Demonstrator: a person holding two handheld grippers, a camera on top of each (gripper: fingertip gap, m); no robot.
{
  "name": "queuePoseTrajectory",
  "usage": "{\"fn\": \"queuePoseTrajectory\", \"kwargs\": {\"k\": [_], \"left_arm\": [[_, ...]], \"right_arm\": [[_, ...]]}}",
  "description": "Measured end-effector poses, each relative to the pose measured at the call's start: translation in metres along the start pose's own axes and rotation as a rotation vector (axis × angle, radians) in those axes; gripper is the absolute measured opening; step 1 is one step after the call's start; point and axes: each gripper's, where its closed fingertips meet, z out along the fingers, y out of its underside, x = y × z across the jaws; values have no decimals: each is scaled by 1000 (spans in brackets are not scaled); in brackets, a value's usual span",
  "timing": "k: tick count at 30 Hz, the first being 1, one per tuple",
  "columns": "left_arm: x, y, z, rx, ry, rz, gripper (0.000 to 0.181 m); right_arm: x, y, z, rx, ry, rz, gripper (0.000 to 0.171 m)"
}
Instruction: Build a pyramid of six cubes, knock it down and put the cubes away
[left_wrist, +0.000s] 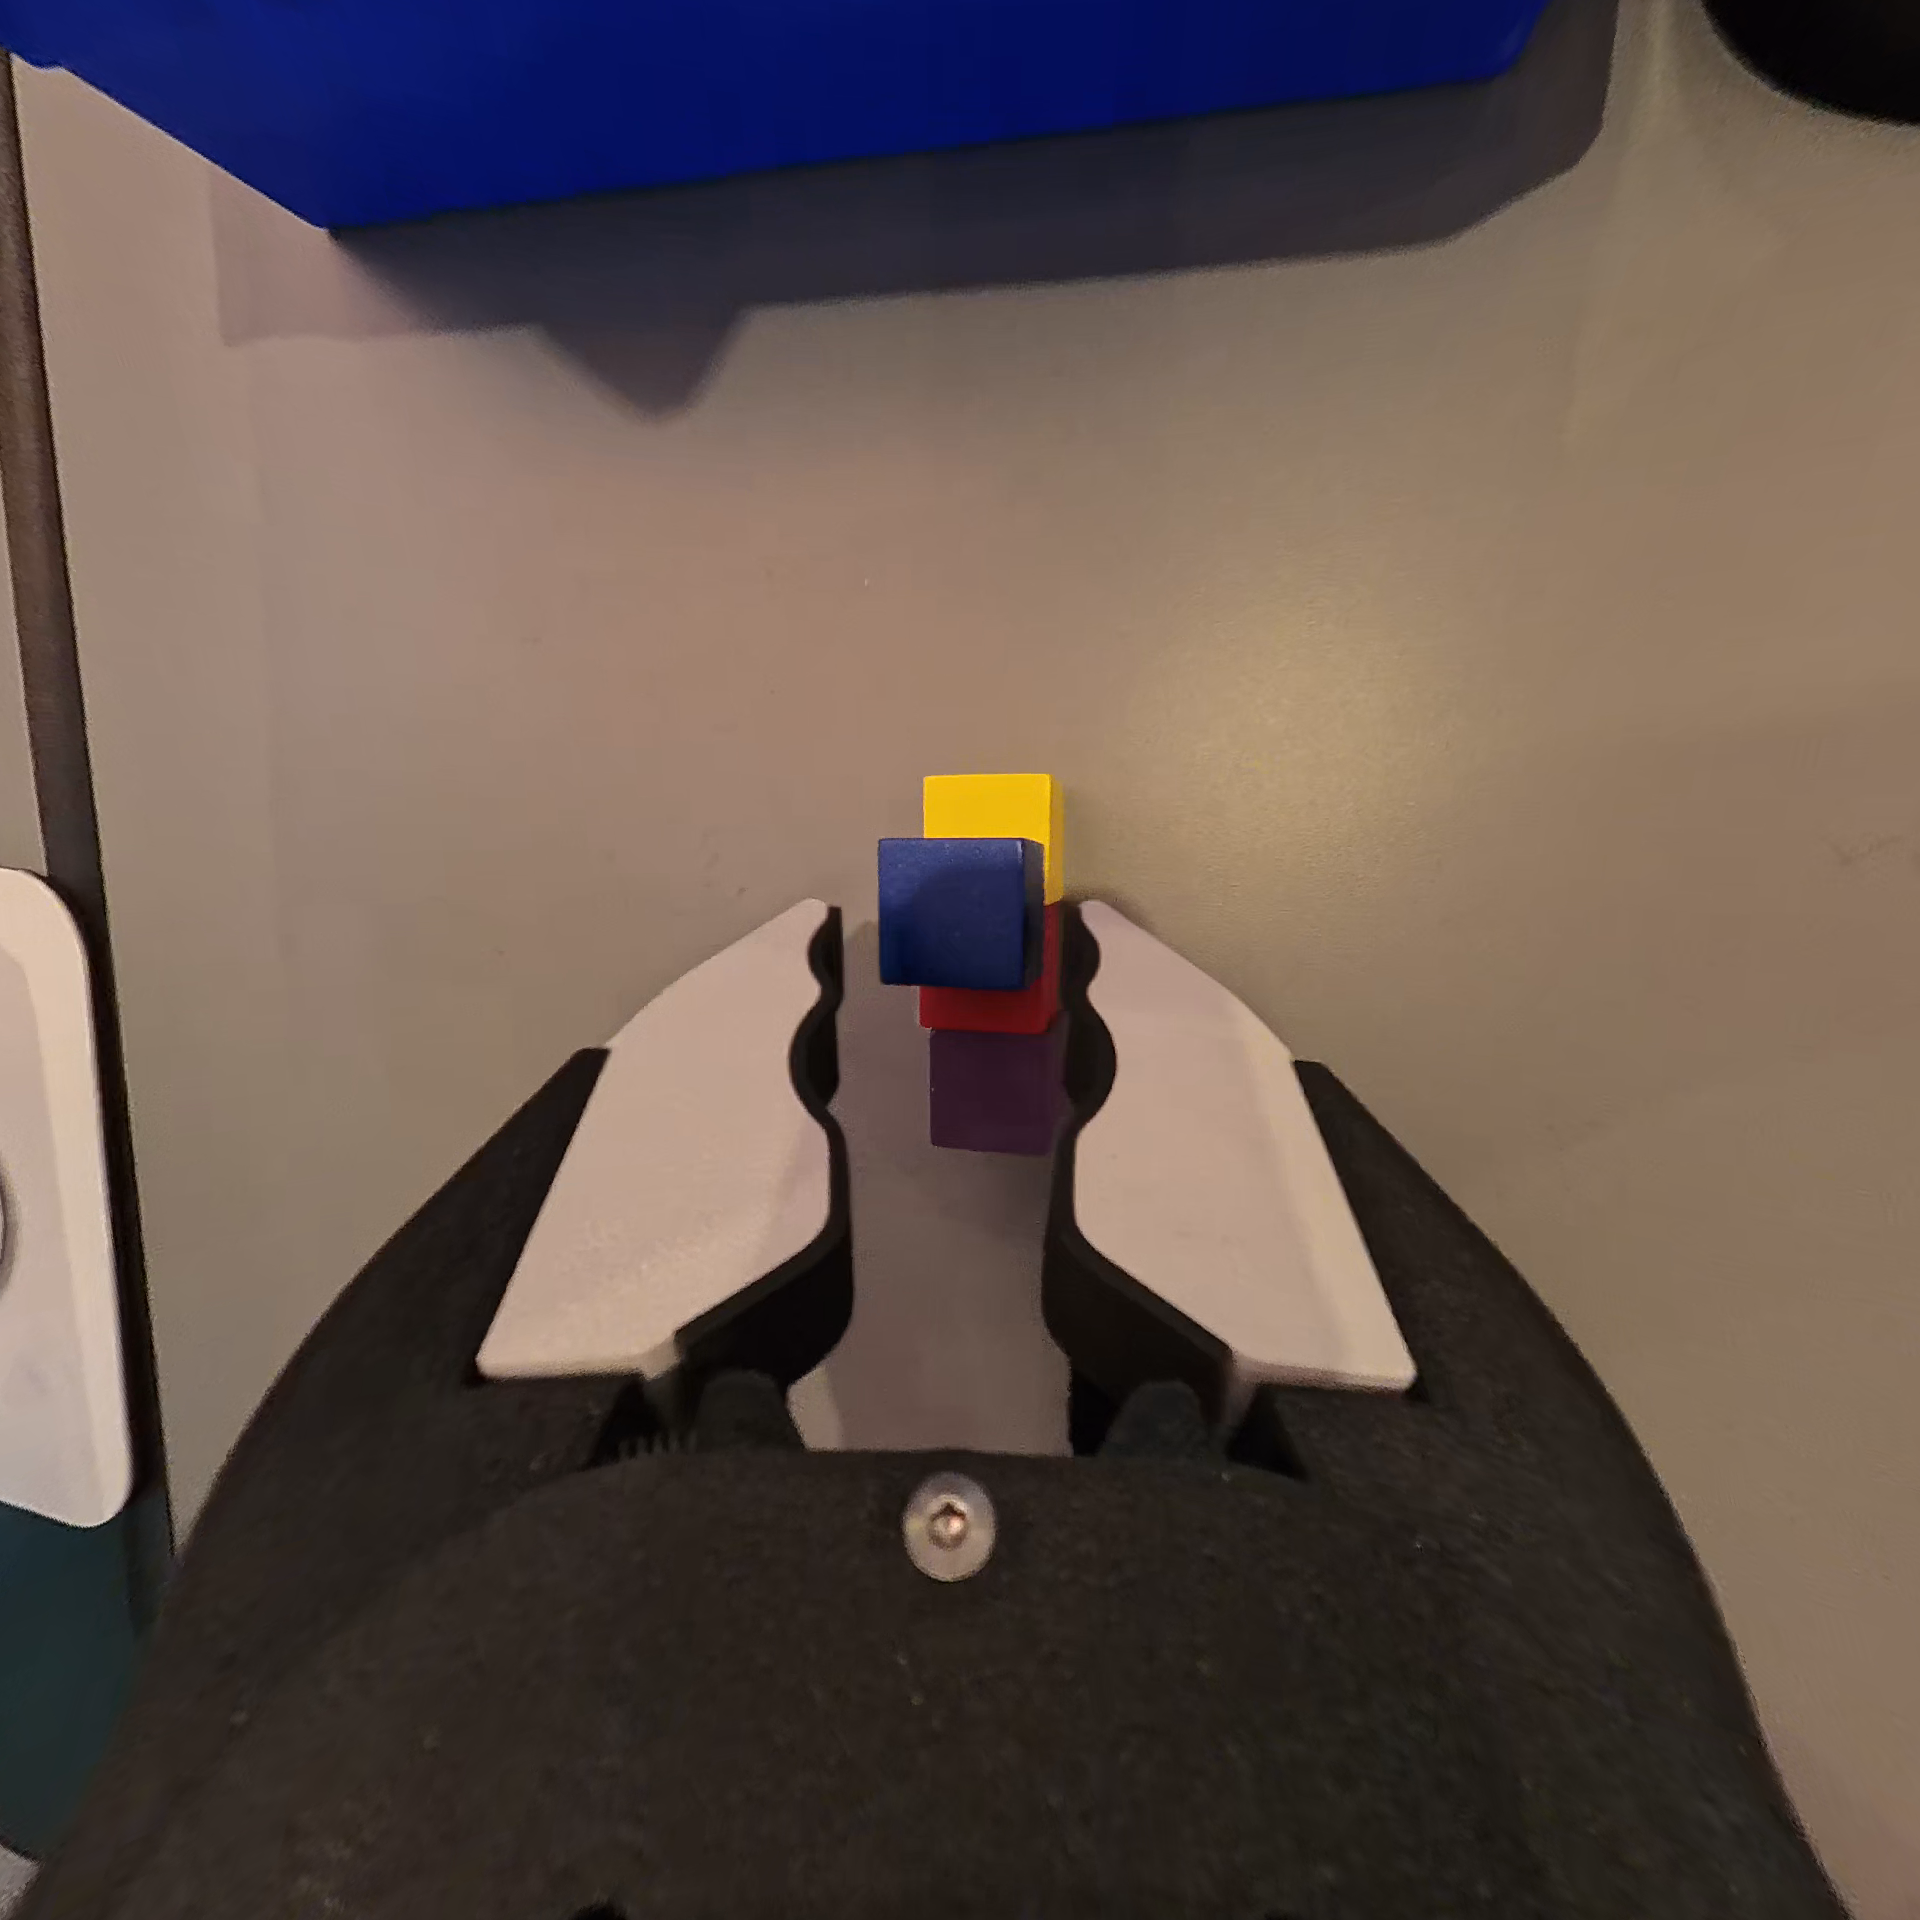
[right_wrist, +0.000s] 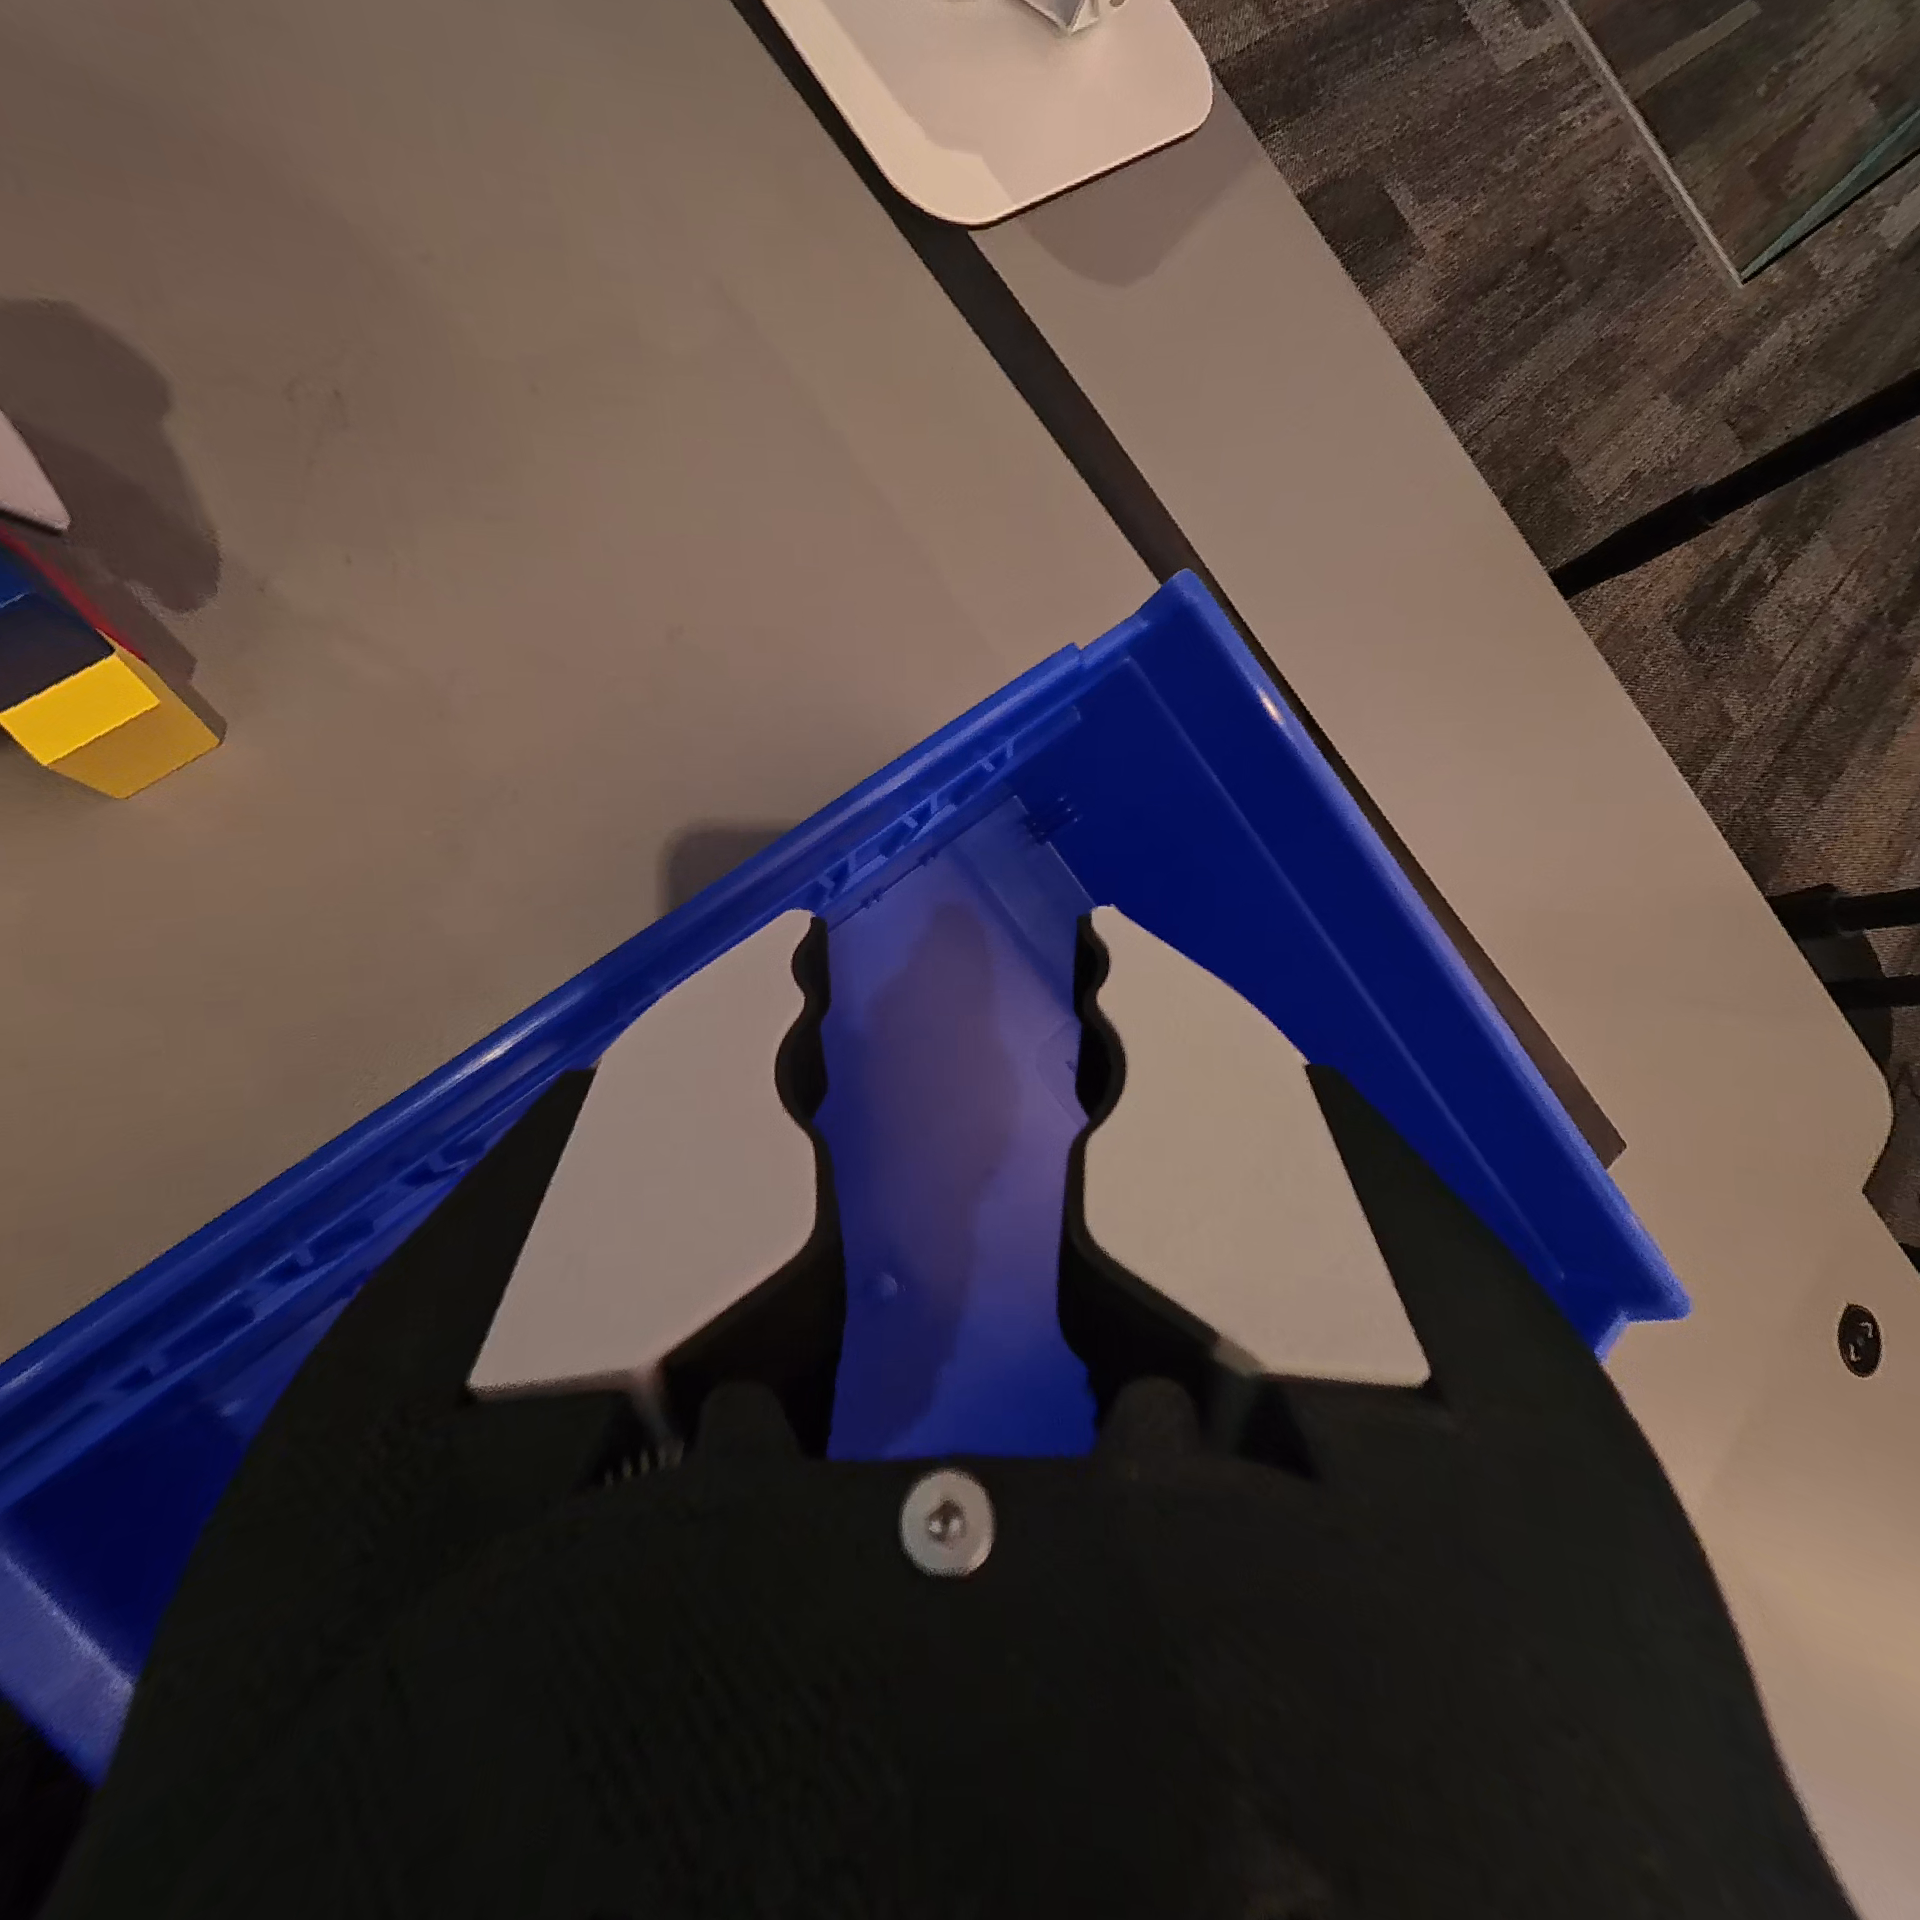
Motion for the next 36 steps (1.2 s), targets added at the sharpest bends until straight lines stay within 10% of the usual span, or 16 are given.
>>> {"fn": "queuePoseTrajectory", "kwargs": {"k": [6,11,17,24,30,36], "left_arm": [[-12,-24,-39,181,-25,-66,44],[-60,-34,-156,503,-253,-218,43],[-128,100,-290,618,-711,-607,41],[-142,280,-251,202,-694,-1196,37],[-135,303,-189,221,-325,-1512,45],[-134,340,-163,-37,-445,-1524,37]], "right_arm": [[4,-3,-3,24,19,4,46],[6,-3,-6,35,20,10,46],[6,0,-5,30,10,12,46],[6,6,-3,16,7,26,47],[3,10,3,-15,-4,25,47],[1,14,9,-46,-11,15,47]]}}
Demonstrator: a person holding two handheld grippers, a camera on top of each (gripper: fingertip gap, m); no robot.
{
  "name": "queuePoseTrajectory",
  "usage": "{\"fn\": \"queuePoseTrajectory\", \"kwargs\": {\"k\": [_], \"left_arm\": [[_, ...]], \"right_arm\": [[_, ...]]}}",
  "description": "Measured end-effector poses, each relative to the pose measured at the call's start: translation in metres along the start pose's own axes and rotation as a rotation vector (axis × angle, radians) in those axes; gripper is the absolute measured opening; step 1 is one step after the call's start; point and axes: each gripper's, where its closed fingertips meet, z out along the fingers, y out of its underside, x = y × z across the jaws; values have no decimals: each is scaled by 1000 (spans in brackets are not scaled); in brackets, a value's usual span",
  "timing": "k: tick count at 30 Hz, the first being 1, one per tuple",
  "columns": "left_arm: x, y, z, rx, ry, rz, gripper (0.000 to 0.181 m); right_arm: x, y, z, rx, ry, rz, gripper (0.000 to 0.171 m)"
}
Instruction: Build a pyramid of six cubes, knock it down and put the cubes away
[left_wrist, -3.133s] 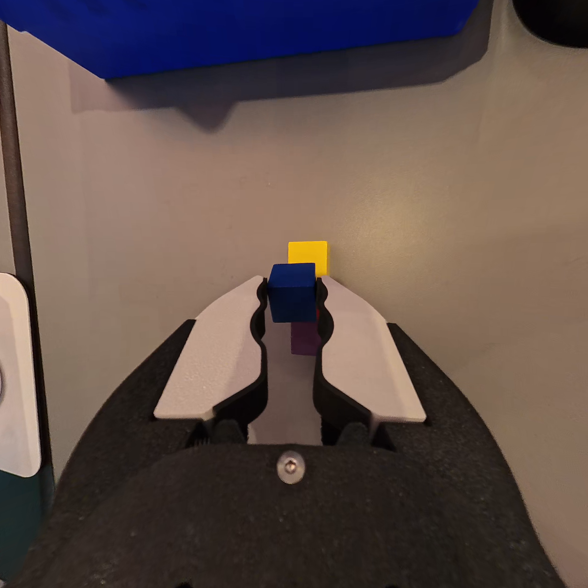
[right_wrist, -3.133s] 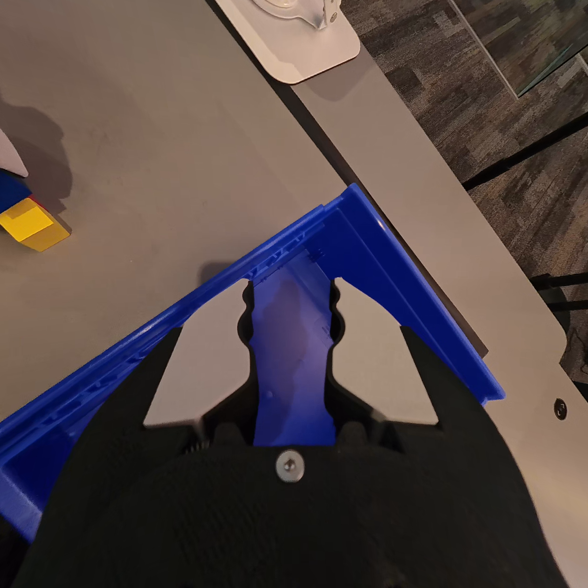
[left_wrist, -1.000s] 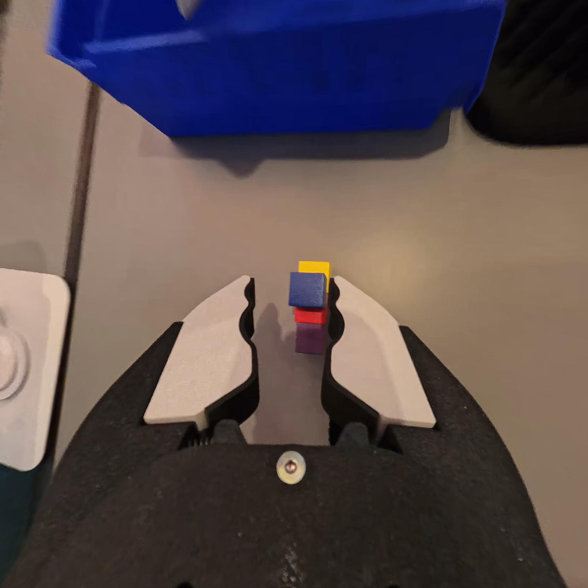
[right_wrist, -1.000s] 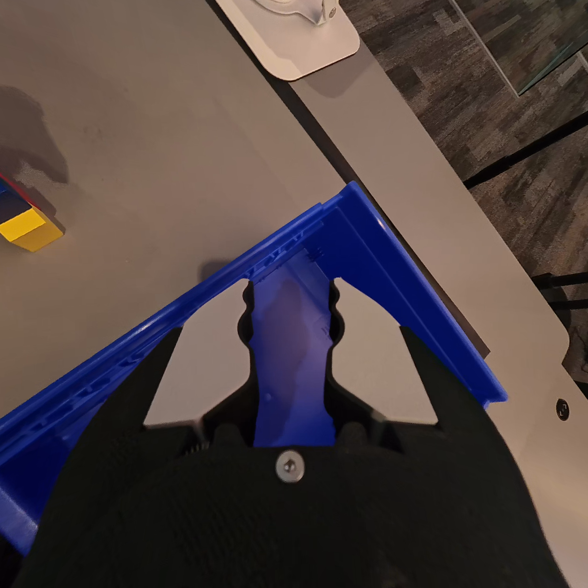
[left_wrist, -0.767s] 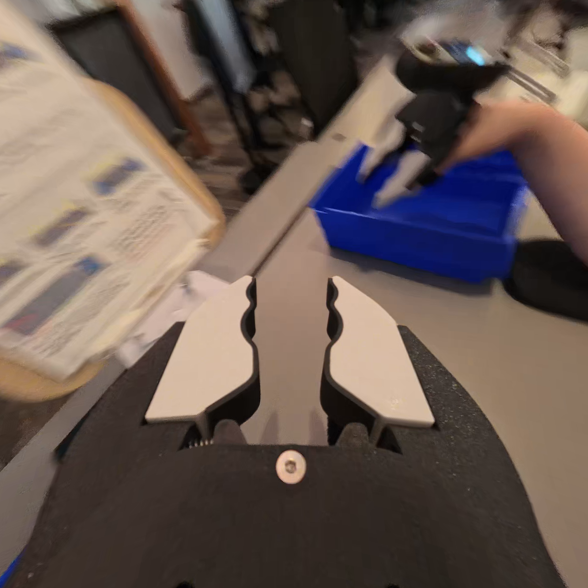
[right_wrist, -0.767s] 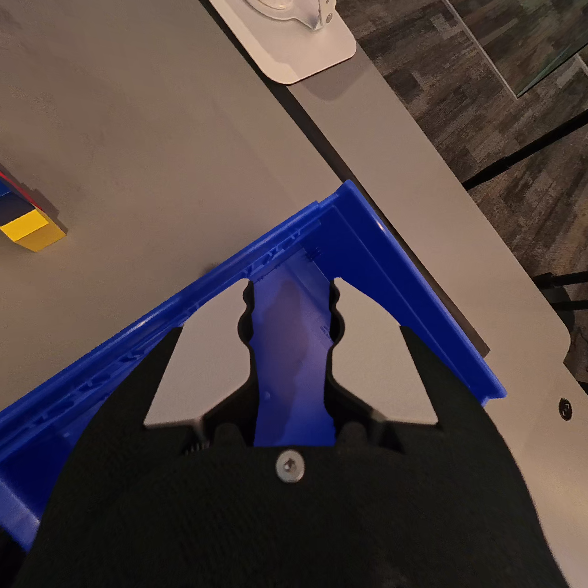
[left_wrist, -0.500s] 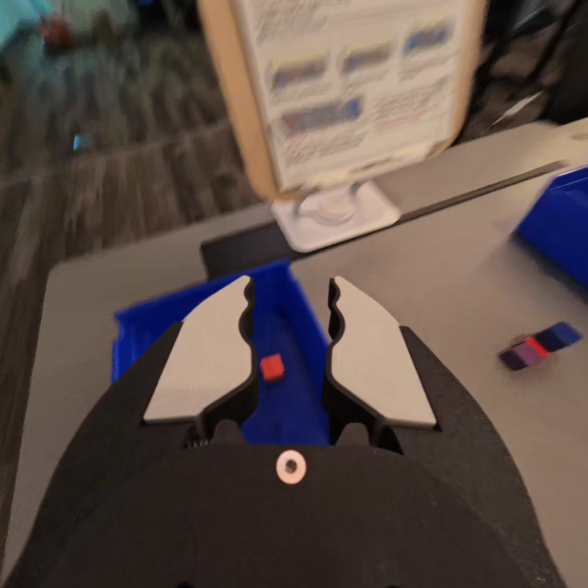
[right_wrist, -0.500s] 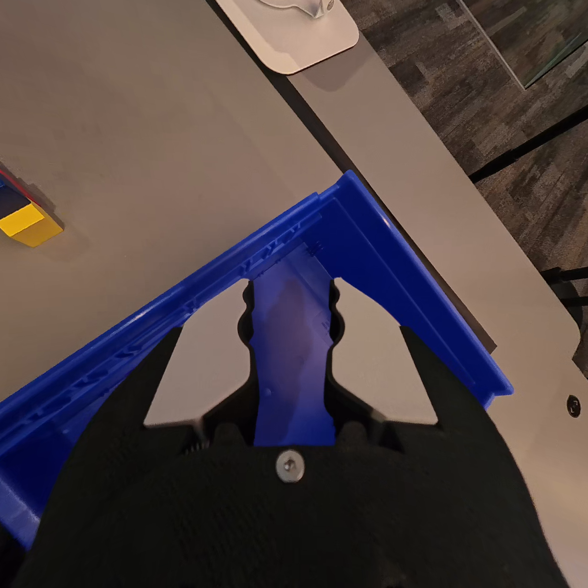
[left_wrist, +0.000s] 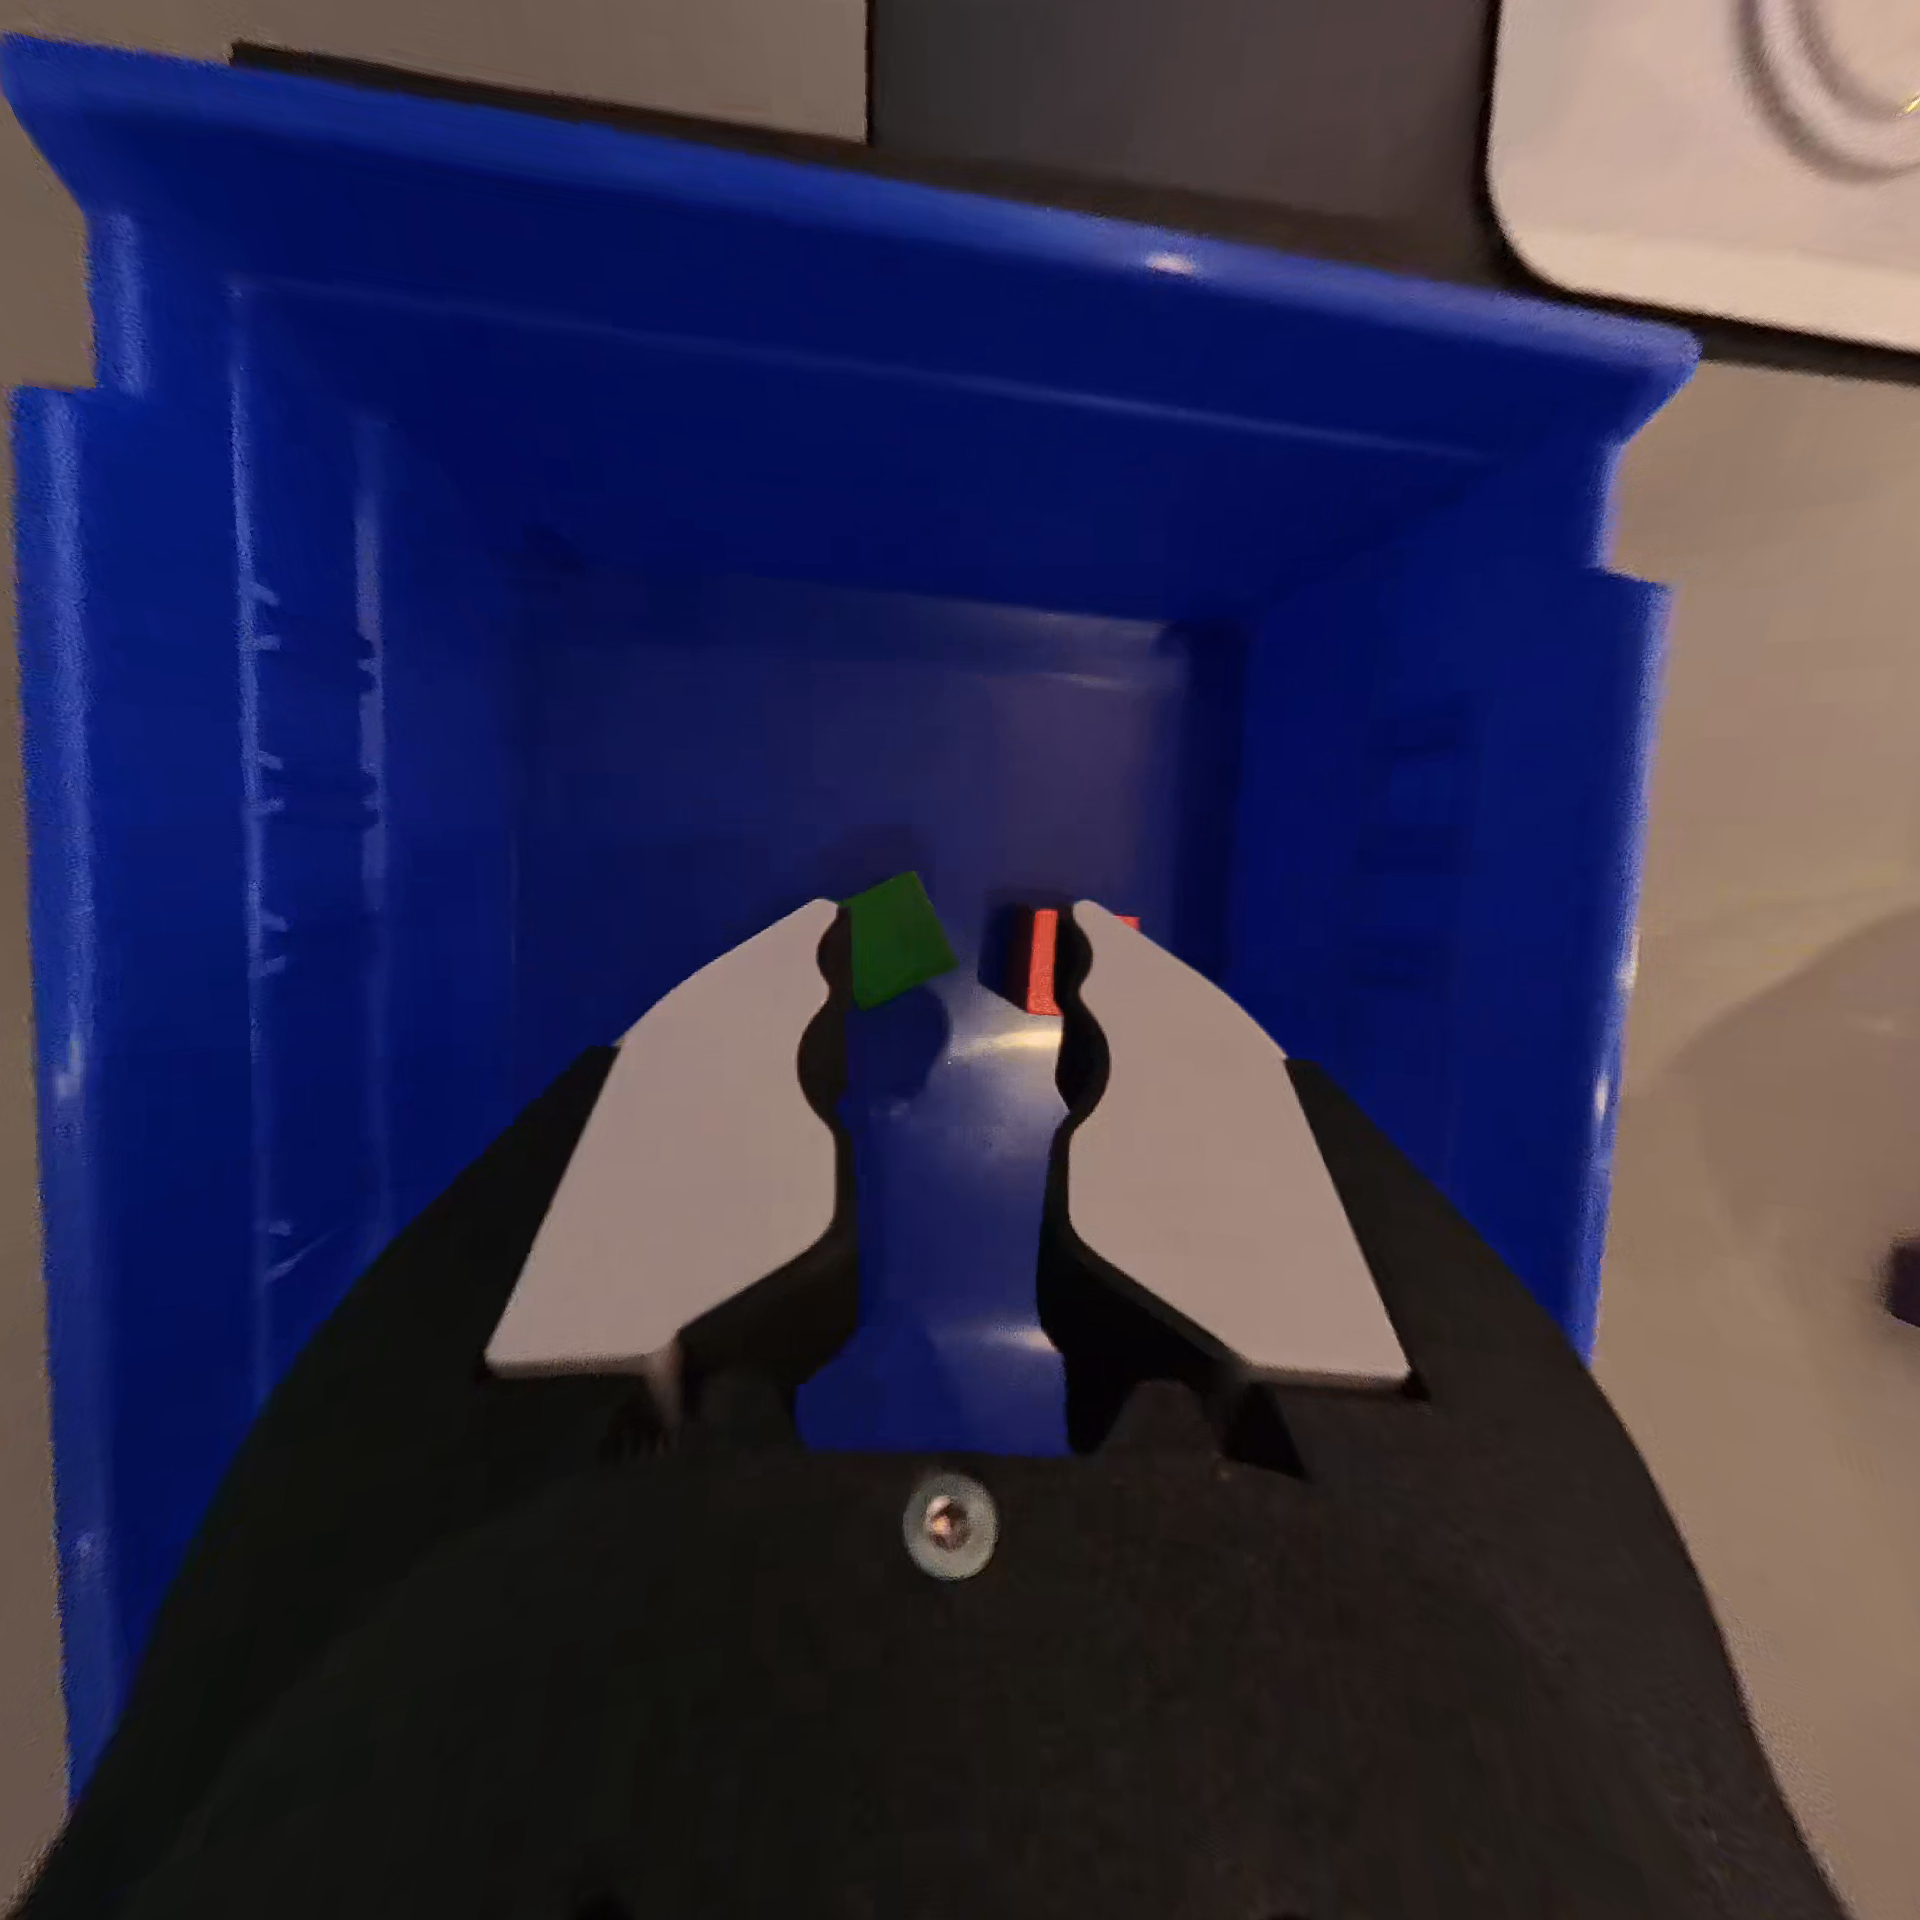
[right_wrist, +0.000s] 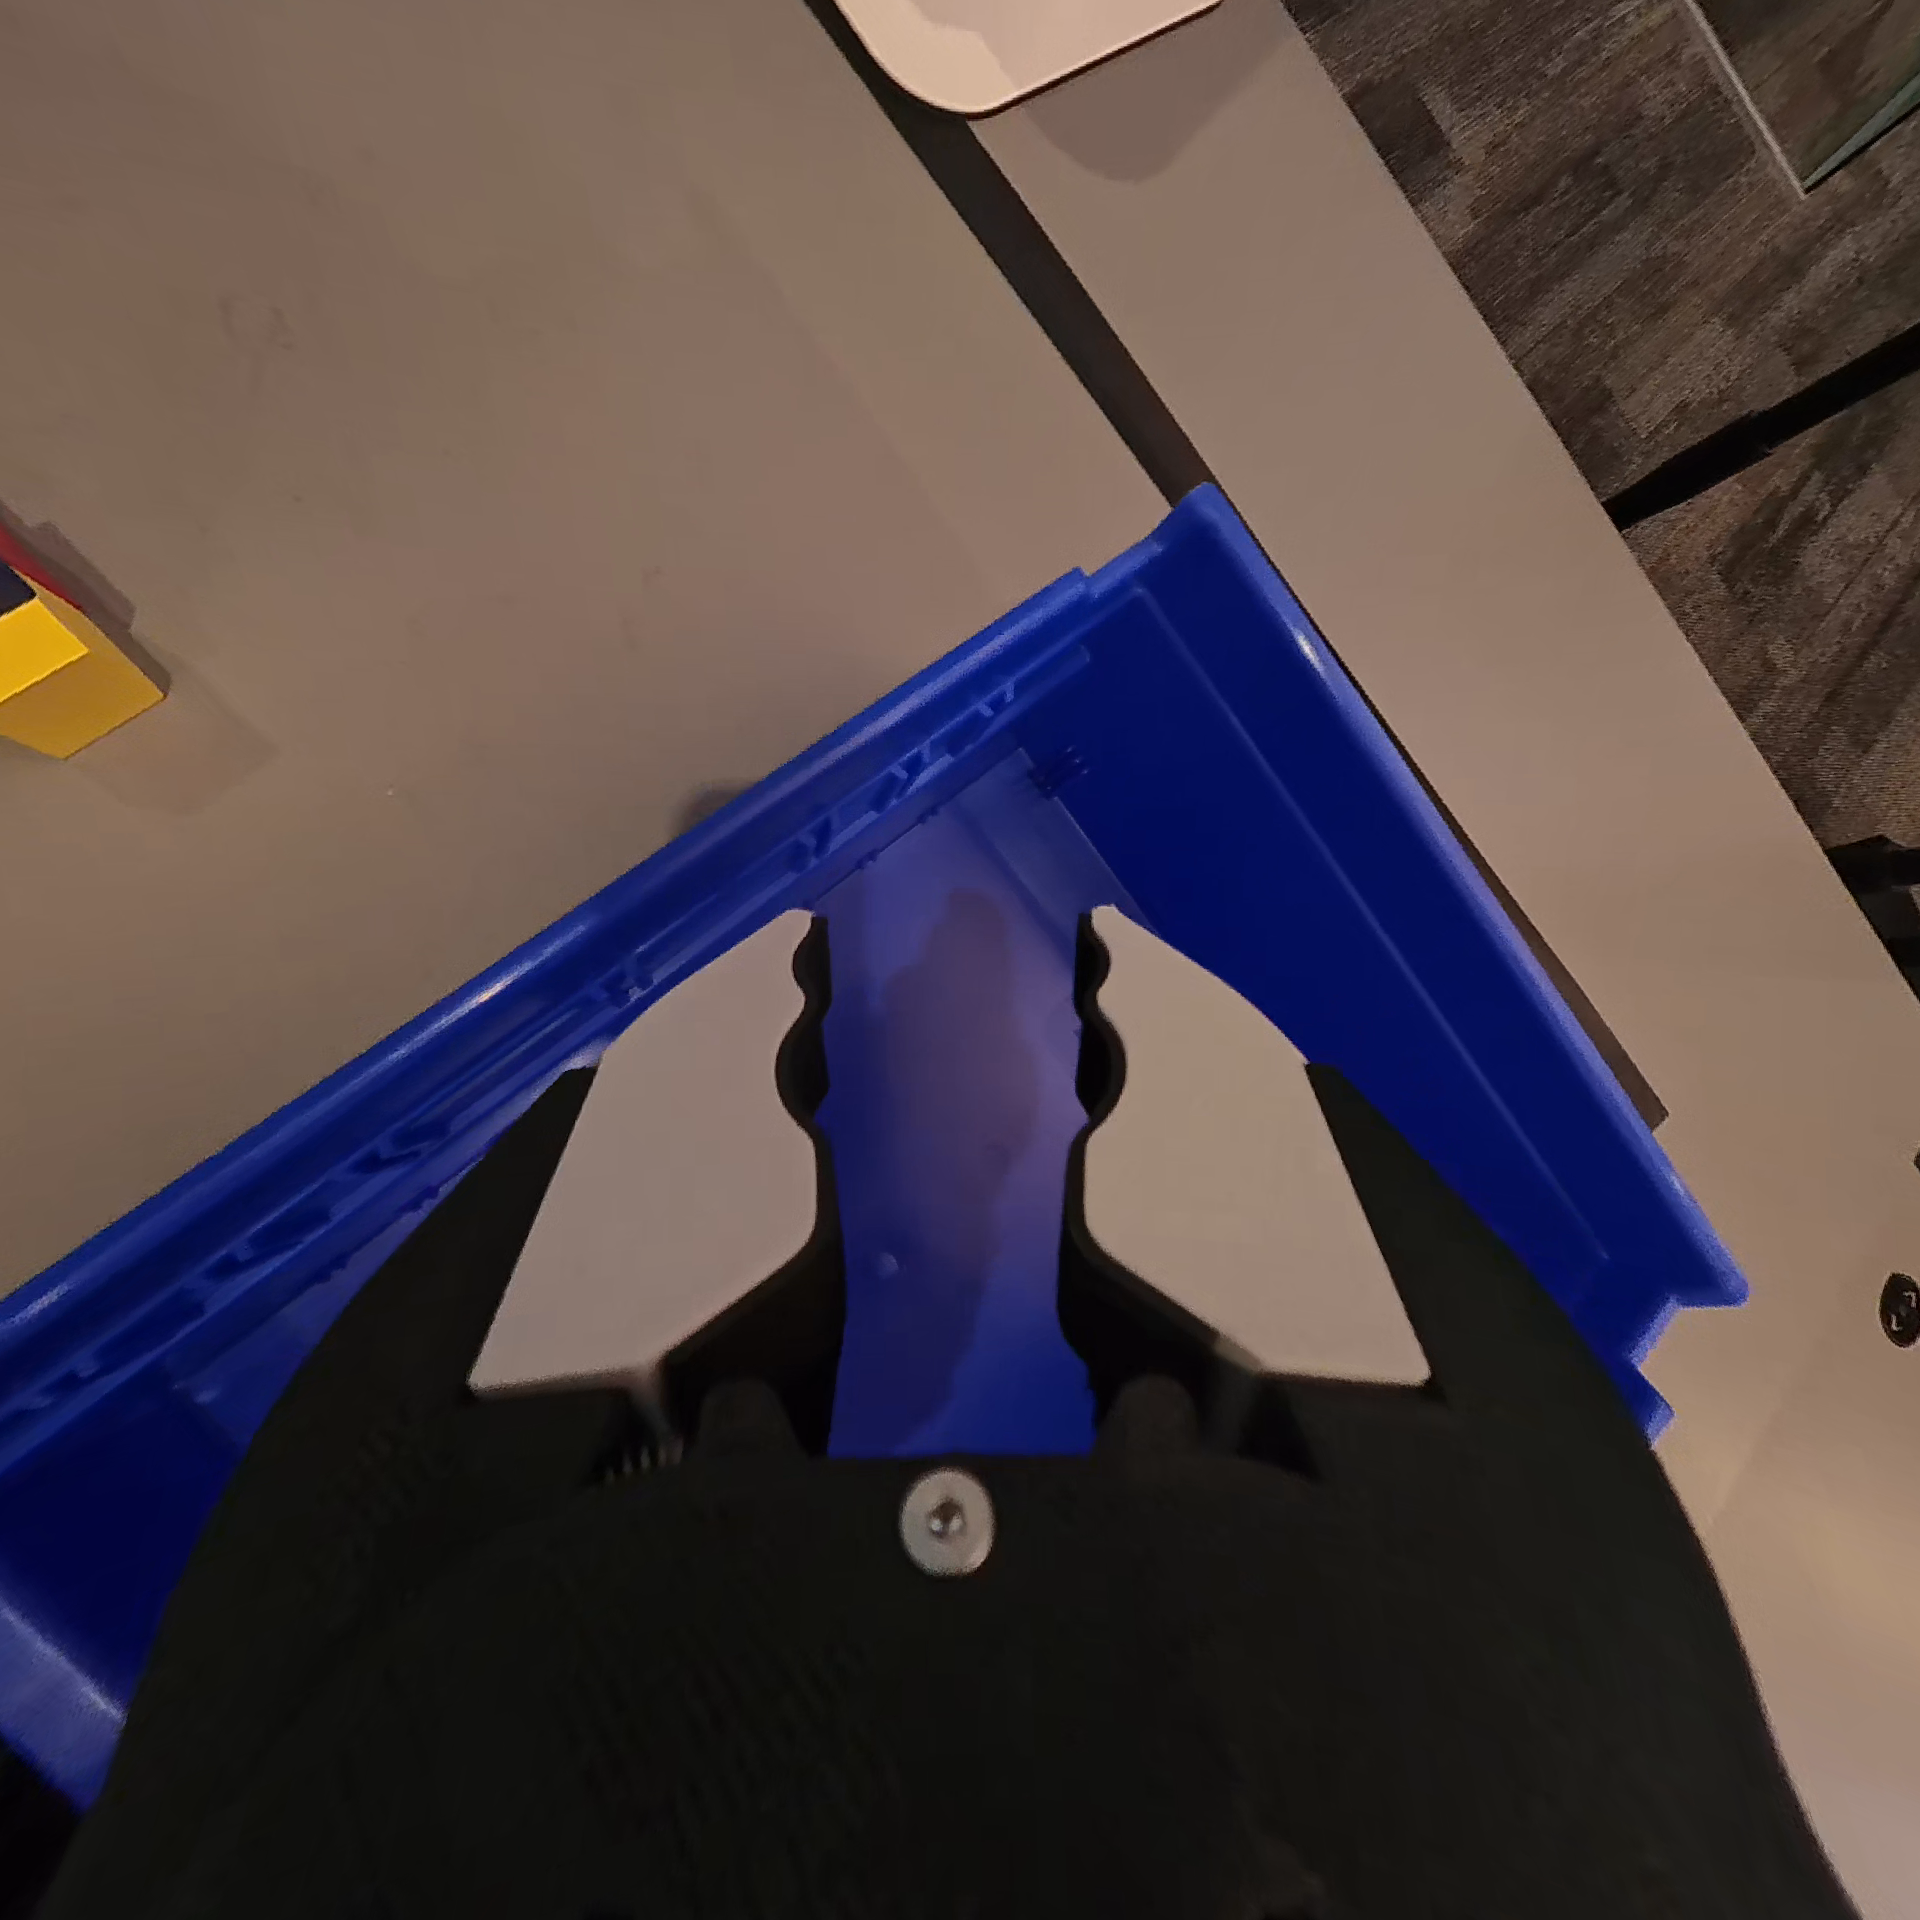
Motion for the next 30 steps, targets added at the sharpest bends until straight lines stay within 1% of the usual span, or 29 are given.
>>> {"fn": "queuePoseTrajectory", "kwargs": {"k": [3,7,15,16,18,20,22,30], "left_arm": [[-1,7,13,-53,-30,-1,45],[-12,20,28,-141,-104,4,46],[-26,31,37,-209,-202,25,49],[-27,32,37,-216,-211,33,48],[-32,33,37,-226,-239,43,38],[-39,35,36,-241,-285,60,34],[-41,37,37,-254,-289,67,31],[-39,35,41,-257,-293,130,30]], "right_arm": [[0,1,1,-4,-1,1,47],[0,0,1,-1,-5,2,47],[0,1,1,1,-11,5,47],[0,1,1,-1,-12,5,47],[0,2,2,-6,-11,3,47],[-1,2,3,-11,-9,-5,47],[-1,1,3,-10,-11,-6,47],[-1,2,3,-14,-12,-2,47]]}}
